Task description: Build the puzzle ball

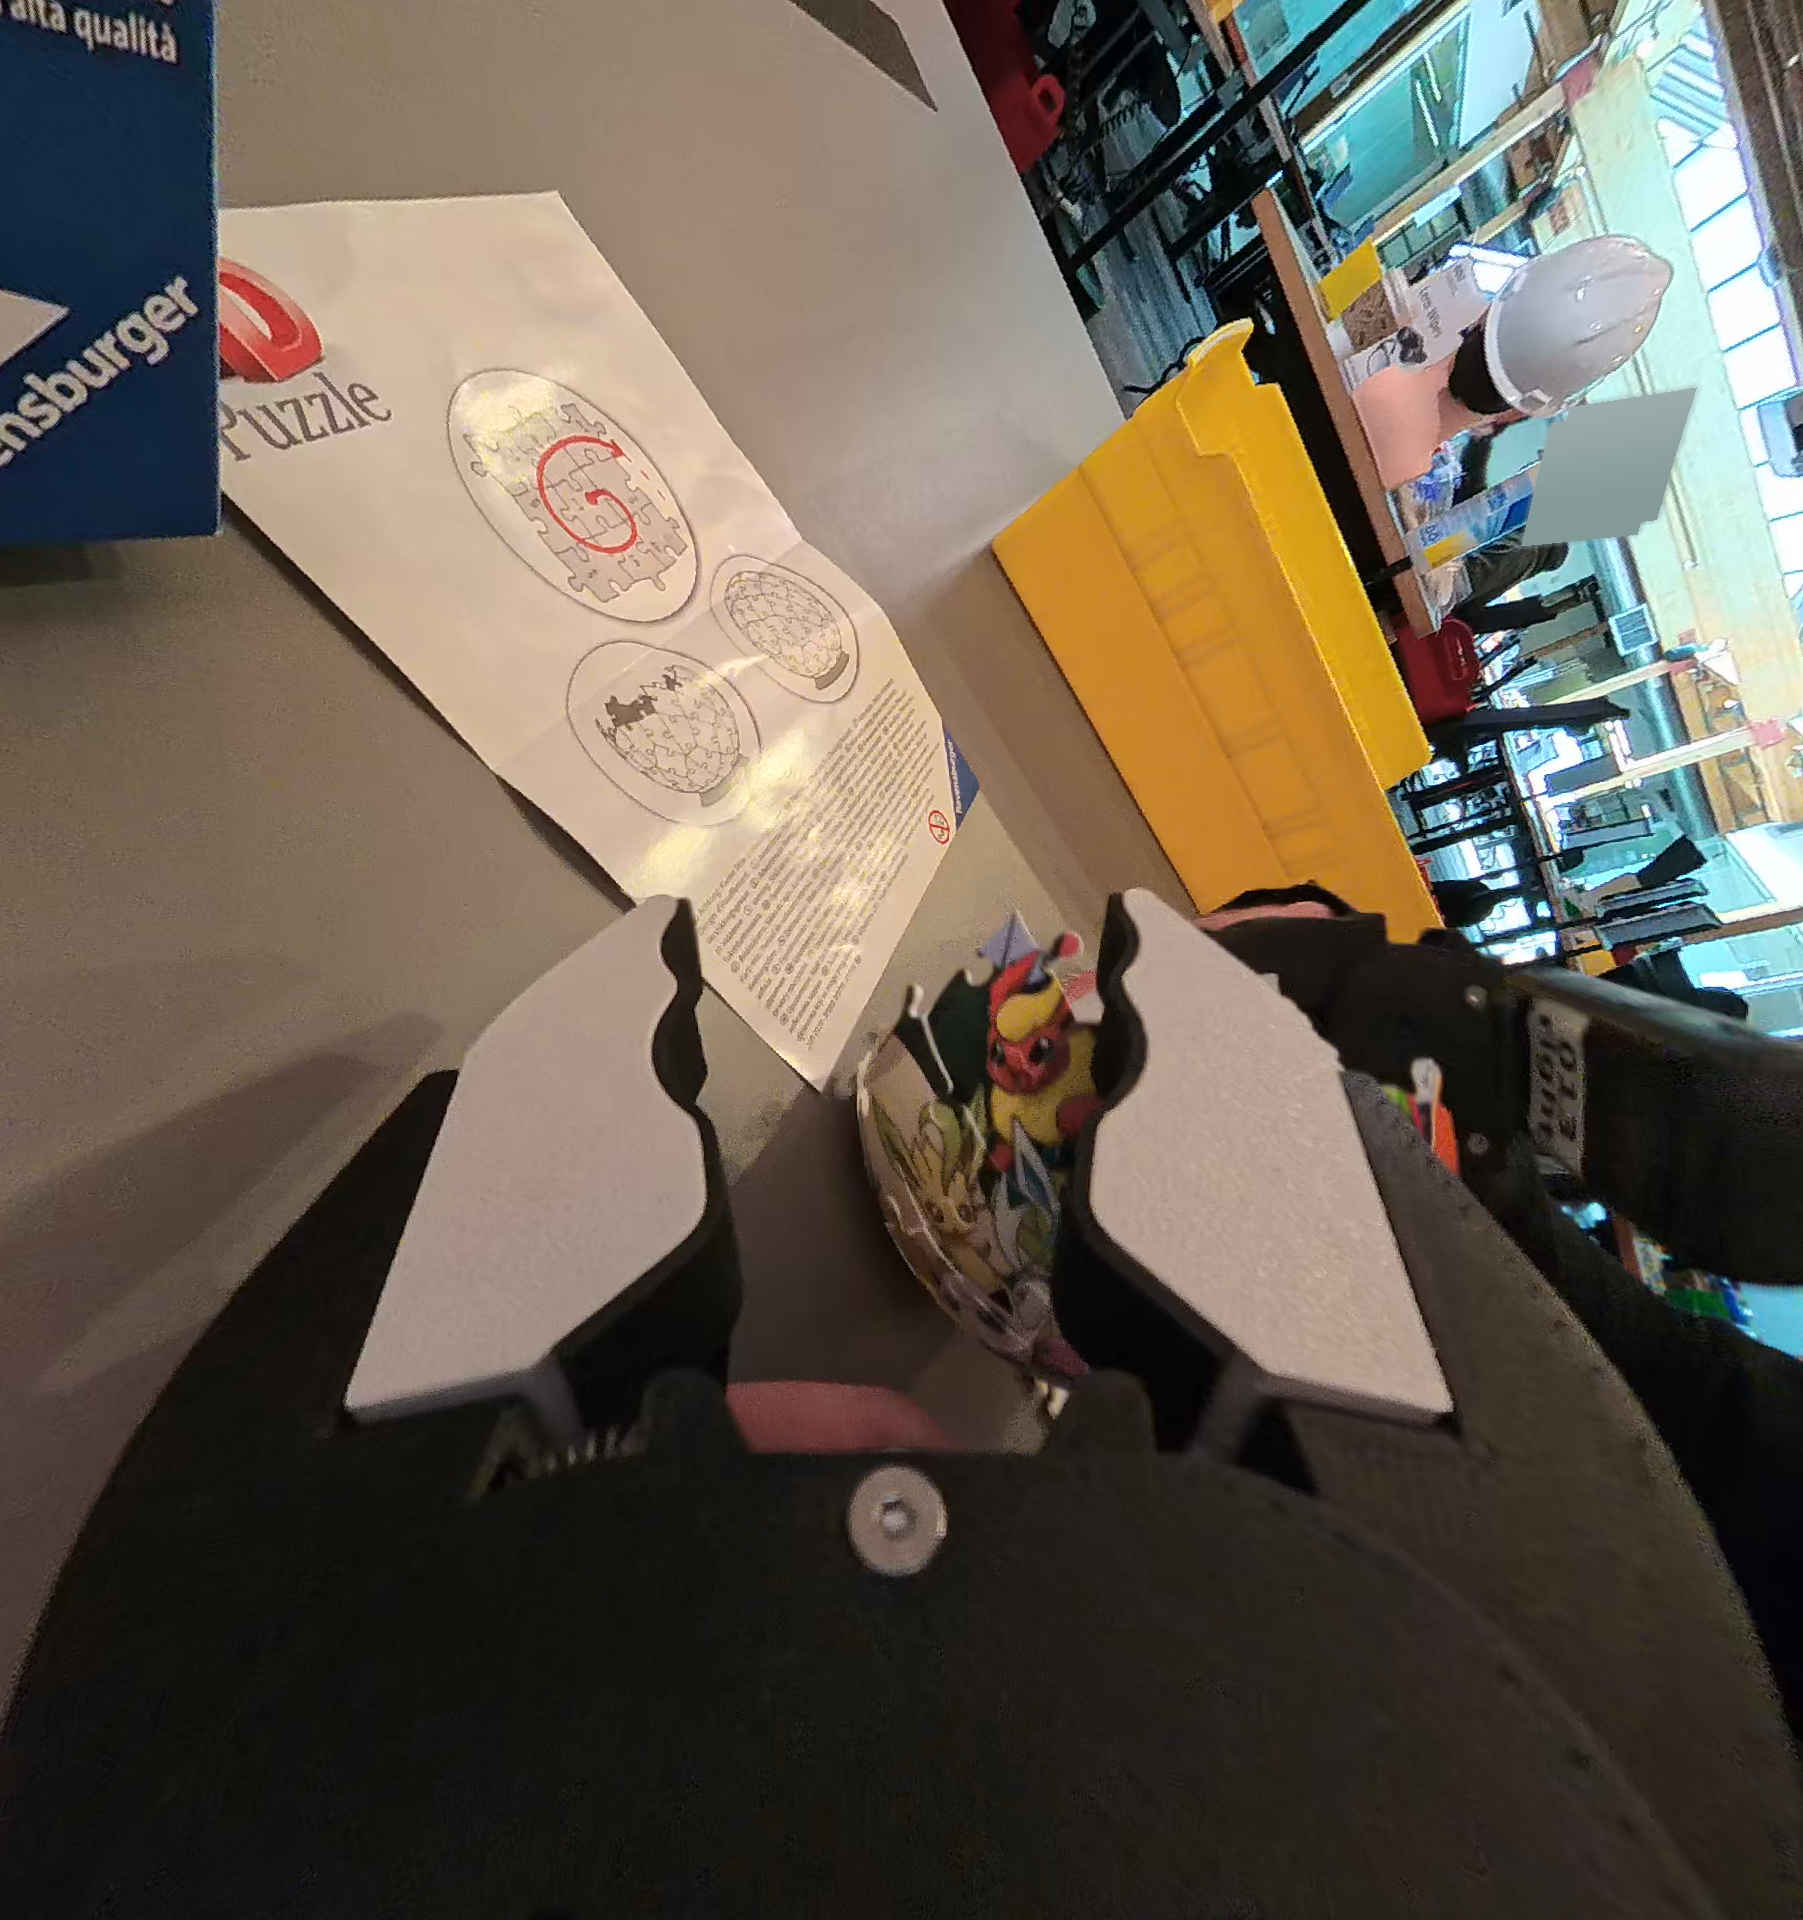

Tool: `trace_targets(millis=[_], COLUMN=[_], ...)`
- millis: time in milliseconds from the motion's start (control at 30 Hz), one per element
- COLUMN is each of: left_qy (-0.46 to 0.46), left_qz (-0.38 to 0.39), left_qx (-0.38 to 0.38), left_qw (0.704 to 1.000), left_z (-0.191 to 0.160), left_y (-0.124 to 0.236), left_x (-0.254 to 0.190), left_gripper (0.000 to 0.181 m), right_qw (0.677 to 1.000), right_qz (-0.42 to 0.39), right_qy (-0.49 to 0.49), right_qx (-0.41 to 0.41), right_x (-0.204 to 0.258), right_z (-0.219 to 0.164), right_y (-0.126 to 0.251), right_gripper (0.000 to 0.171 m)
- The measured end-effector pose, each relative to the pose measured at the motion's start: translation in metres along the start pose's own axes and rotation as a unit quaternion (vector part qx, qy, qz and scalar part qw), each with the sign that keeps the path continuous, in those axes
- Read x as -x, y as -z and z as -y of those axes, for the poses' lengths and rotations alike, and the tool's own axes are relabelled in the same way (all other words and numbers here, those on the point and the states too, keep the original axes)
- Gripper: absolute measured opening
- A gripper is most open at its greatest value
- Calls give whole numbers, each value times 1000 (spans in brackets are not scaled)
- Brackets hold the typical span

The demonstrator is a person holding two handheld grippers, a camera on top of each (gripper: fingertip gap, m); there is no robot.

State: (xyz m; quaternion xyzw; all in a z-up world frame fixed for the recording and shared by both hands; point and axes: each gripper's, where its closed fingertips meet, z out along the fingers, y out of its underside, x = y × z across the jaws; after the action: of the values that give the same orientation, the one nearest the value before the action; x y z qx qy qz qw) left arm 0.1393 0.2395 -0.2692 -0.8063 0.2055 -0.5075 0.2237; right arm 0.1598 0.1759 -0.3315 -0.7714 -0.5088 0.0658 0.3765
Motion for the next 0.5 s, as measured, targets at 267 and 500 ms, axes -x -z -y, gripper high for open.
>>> trace_targets(millis=[267,500], left_qy=[12,11], left_qz=[-3,-12], left_qx=[1,3], left_qw=[1000,1000], left_z=[-7,-9], left_y=[-3,-6], left_x=[4,2], left_gripper=[72,73], right_qw=[993,983], right_qz=[23,29], right_qy=[-98,-143], right_qx=[-68,-110], right_x=[-9,-18], right_z=[3,2], right_y=[17,48], right_gripper=[0,0])
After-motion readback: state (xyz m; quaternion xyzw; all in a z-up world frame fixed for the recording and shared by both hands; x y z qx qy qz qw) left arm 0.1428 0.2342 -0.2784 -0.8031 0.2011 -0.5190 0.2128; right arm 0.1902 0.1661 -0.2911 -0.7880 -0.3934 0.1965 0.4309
